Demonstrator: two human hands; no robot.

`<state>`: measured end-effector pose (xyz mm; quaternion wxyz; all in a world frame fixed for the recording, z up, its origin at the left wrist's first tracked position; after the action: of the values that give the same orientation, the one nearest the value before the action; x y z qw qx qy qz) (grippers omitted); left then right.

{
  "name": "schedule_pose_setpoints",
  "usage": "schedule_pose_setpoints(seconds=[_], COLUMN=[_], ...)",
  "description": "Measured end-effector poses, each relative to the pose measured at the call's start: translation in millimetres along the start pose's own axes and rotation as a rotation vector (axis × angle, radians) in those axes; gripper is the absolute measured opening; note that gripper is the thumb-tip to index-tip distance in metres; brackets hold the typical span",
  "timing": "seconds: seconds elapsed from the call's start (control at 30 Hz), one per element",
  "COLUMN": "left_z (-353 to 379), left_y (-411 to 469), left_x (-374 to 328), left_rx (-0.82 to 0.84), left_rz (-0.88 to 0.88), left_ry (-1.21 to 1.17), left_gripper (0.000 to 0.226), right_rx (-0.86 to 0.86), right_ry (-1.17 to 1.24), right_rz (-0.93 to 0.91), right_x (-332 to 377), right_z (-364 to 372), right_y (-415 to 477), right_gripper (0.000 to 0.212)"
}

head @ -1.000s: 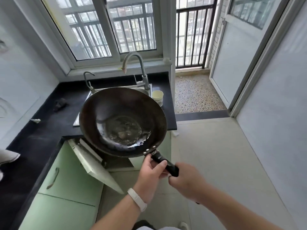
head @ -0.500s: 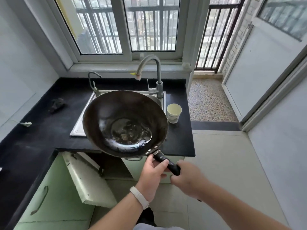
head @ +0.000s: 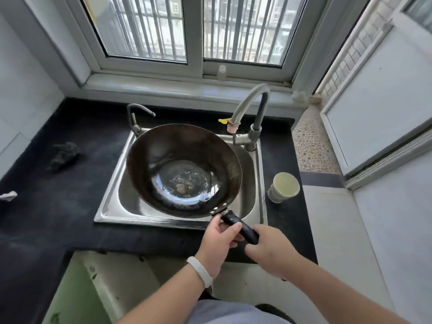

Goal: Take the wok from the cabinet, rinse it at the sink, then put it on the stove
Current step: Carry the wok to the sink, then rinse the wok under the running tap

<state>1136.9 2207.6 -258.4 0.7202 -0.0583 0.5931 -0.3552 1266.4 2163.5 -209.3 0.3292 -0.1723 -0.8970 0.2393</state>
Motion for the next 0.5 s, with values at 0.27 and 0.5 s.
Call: schedule_pose_setpoints(seconds=[0.27, 0.5], left_z=[-5.8, -1.4], left_y=[21.1, 22.4], left_x=[-10.0, -23.5], left_rx=[0.035, 0.055], left_rz=[-0.101, -0.141], left_ry=[0.016, 0.260], left_gripper=[0.012, 0.021], right_rx=[-0.003, 0.061], right_ry=[0.001, -0.017], right_rz=[0.030, -0.015], right_x=[-0.1, -13.0], right_z=[-6.4, -18.3], right_y=[21.8, 38.1], right_gripper=[0.019, 0.017])
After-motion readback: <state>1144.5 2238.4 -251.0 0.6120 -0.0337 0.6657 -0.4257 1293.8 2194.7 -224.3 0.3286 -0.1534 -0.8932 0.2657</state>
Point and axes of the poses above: each hand's wrist, its own y-axis towards the middle knuckle, its own z-axis out of the palm, x = y × z, the point moved 5 cm from there along y, towards the middle knuckle, and after that the axes turned 4 degrees about x, right-handed, at the moved point
